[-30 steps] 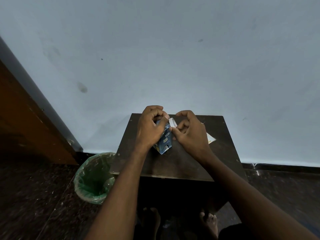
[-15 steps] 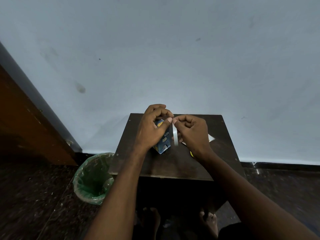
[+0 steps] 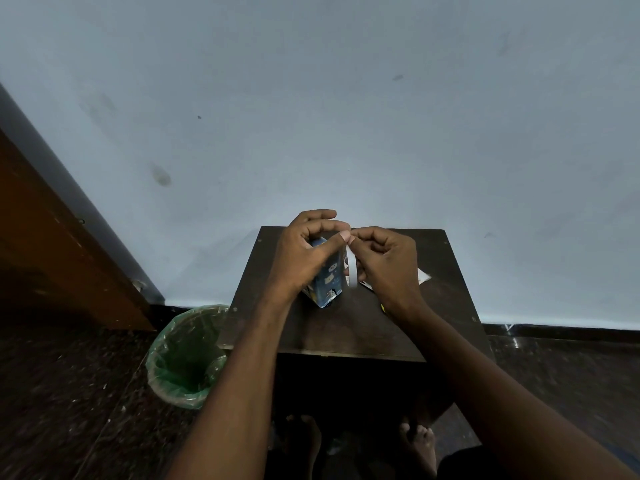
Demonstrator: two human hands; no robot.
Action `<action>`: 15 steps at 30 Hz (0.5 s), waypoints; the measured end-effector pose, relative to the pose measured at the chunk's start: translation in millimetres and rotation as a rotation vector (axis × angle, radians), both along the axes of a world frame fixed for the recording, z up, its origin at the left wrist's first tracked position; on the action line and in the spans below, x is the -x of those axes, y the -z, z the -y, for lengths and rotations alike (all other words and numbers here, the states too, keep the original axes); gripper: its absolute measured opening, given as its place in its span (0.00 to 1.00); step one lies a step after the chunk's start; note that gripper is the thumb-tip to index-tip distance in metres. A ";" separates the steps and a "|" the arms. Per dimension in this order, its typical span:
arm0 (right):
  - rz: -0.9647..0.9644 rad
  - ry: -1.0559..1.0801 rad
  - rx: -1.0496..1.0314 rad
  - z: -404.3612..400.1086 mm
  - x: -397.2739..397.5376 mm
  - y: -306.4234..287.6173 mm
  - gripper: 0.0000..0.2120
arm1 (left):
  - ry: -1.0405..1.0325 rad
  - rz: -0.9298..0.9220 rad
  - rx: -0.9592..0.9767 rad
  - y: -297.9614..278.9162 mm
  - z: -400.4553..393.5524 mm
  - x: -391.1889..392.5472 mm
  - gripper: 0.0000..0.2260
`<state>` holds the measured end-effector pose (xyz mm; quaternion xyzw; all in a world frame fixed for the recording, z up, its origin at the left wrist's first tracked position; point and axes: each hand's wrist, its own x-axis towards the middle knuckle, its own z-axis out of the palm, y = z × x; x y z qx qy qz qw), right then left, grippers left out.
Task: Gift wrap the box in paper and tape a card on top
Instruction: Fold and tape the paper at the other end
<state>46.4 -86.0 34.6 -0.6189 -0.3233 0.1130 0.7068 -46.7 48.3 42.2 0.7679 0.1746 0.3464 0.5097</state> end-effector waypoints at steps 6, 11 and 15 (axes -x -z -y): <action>0.010 -0.011 -0.008 0.9 -0.6 0.2 0.04 | 0.007 0.001 0.033 -1.8 0.1 -0.2 0.06; -0.012 -0.045 -0.010 0.1 0.7 -1.9 0.04 | -0.012 0.024 0.091 -5.6 3.4 0.0 0.03; -0.005 -0.124 0.071 0.4 -1.3 -3.0 0.08 | -0.043 0.030 0.103 -8.1 5.5 0.3 0.02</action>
